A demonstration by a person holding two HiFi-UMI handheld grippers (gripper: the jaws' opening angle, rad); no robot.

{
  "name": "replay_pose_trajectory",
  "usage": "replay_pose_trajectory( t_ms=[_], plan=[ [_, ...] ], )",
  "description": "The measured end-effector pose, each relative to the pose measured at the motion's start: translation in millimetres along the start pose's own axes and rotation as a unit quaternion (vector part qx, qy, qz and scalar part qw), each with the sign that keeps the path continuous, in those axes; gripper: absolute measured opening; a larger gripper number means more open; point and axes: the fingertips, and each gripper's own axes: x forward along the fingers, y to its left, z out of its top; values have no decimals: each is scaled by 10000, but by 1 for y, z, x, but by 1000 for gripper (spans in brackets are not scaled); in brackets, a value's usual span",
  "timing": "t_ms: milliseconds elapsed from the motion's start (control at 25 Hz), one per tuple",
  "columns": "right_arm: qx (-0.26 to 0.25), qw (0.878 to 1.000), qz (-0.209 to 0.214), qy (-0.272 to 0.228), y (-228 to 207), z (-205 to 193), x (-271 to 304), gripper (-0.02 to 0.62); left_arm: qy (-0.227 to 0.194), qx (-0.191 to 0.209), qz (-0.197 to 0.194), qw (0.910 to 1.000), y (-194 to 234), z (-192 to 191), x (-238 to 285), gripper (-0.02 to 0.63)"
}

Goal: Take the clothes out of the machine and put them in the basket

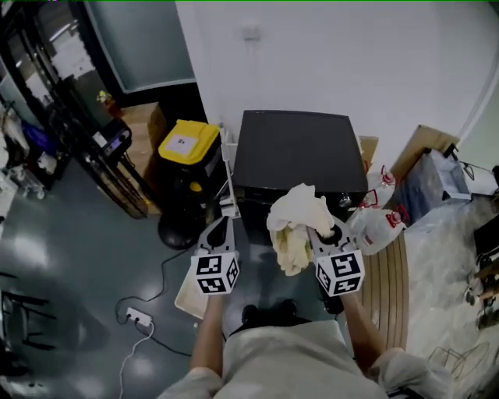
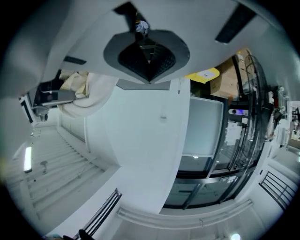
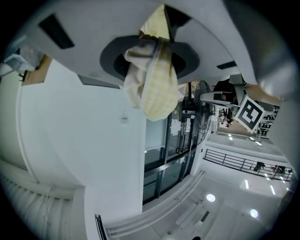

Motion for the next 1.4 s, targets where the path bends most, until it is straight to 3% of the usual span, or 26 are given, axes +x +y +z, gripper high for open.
replay_pose_trajectory(
  t_ms=[240,480,680,840,1120,1400],
  plan=[
    [-238,9940,1048,-177,79,22,23,118,-127,-144,1008,9947,63,-3,-70,17],
    [-555,9743,2172,-243,174,34,54,118,-118,-394,2099,9769,128,-22,-154,17],
    [-751,9468,3127,-152,269,26,81,118,-45,-703,3175,9456,178,-53,-253,17],
    [-799,9288,3617,51,333,8,98,118,56,-945,3826,9191,206,-81,-319,17],
    [-854,9026,4195,444,427,-36,113,118,273,-1290,4290,8937,240,-130,-369,17],
    [-1017,8785,4564,978,503,-104,135,118,462,-1661,4297,8863,284,-181,-369,17]
  ],
)
